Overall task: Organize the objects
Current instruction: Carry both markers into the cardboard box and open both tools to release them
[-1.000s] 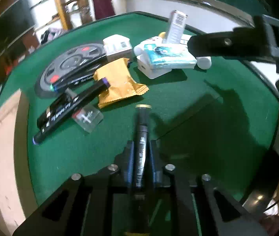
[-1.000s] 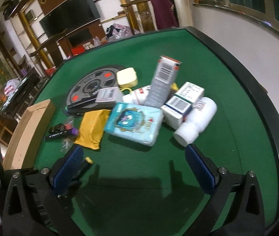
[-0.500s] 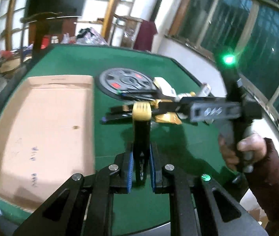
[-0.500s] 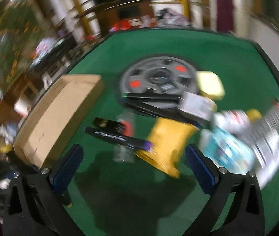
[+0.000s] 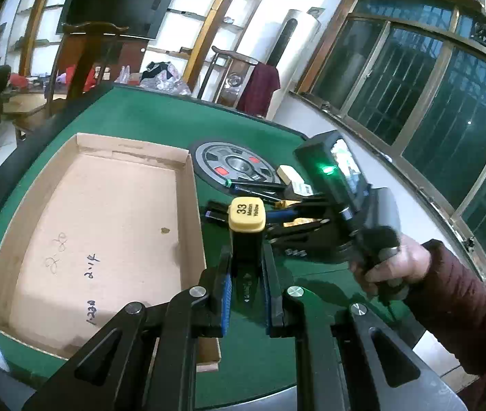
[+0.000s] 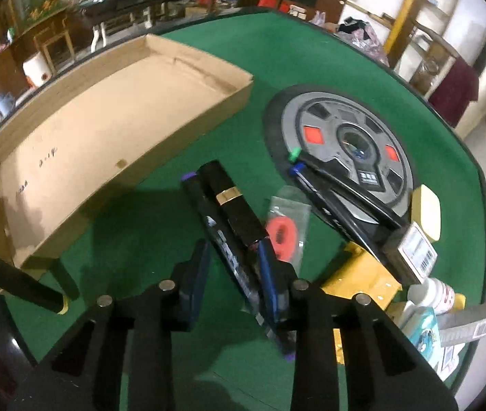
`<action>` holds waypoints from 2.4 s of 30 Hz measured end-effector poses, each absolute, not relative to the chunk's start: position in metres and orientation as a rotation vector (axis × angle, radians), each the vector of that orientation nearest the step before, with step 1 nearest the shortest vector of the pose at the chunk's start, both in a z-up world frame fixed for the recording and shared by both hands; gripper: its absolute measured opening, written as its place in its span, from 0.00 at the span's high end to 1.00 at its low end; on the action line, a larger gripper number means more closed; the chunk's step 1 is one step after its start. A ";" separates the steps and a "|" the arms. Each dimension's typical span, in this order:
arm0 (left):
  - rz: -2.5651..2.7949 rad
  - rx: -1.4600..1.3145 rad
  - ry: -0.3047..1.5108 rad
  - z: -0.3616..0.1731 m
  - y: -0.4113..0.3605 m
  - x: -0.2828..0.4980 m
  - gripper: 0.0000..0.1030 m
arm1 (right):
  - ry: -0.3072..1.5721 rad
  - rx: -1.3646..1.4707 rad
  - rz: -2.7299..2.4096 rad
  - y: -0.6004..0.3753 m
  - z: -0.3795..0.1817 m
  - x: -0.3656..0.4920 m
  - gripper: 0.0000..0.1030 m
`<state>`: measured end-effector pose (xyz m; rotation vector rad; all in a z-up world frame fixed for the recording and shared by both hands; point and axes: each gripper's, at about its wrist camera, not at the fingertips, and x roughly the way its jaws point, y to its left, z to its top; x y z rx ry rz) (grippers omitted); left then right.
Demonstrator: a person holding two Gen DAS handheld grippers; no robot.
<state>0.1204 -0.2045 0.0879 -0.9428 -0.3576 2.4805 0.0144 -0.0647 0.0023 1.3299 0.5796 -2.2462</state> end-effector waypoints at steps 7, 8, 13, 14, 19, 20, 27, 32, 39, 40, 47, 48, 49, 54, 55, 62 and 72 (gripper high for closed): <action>2.503 -0.939 -0.392 0.086 -0.215 0.118 0.89 | 0.589 1.380 -2.234 -0.079 -0.009 0.011 0.82; 2.509 -0.929 -0.404 0.088 -0.219 0.119 0.89 | 0.566 1.393 -2.237 -0.078 -0.008 0.013 0.84; 2.527 -0.875 -0.472 0.099 -0.240 0.124 0.89 | 0.388 1.374 -2.260 -0.058 0.015 0.029 0.88; 2.529 -0.871 -0.486 0.101 -0.244 0.124 0.89 | 0.346 1.363 -2.261 -0.056 0.020 0.032 0.88; 2.549 -0.858 -0.529 0.112 -0.264 0.117 0.89 | 0.140 1.283 -2.241 -0.045 0.058 0.047 0.88; 2.556 -0.860 -0.528 0.114 -0.267 0.117 0.89 | 0.101 1.266 -2.235 -0.044 0.065 0.048 0.88; 2.616 -0.893 -0.509 0.121 -0.293 0.090 0.89 | -0.105 1.196 -2.184 -0.071 0.094 0.026 0.88; 2.586 -1.002 -0.508 0.108 -0.306 0.054 0.89 | -0.156 1.219 -2.164 -0.101 0.090 0.000 0.88; 2.540 -1.202 -0.518 0.071 -0.305 -0.019 0.89 | -0.183 1.376 -2.160 -0.133 0.052 -0.057 0.88; 2.536 -1.228 -0.512 0.066 -0.303 -0.028 0.89 | -0.199 1.389 -2.157 -0.134 0.049 -0.063 0.88; 2.502 -1.343 -0.522 0.043 -0.288 -0.074 0.88 | -0.203 1.491 -2.182 -0.143 0.024 -0.094 0.88; 2.495 -1.365 -0.512 0.039 -0.285 -0.078 0.88 | -0.197 1.508 -2.183 -0.144 0.020 -0.097 0.88; 2.494 -1.404 -0.482 0.033 -0.280 -0.082 0.89 | -0.194 1.519 -2.182 -0.145 0.017 -0.097 0.88; 2.440 -1.528 -0.457 0.004 -0.262 -0.092 0.89 | -0.195 1.563 -2.176 -0.140 0.001 -0.098 0.88; 2.432 -1.540 -0.460 0.002 -0.260 -0.095 0.89 | -0.196 1.567 -2.178 -0.140 0.000 -0.097 0.88; 2.443 -1.531 -0.532 0.006 -0.258 -0.098 0.77 | -0.221 1.569 -2.192 -0.138 0.000 -0.097 0.87; 2.583 -1.440 -0.632 0.046 -0.272 -0.058 0.51 | -0.138 1.467 -2.352 -0.101 0.040 -0.072 0.67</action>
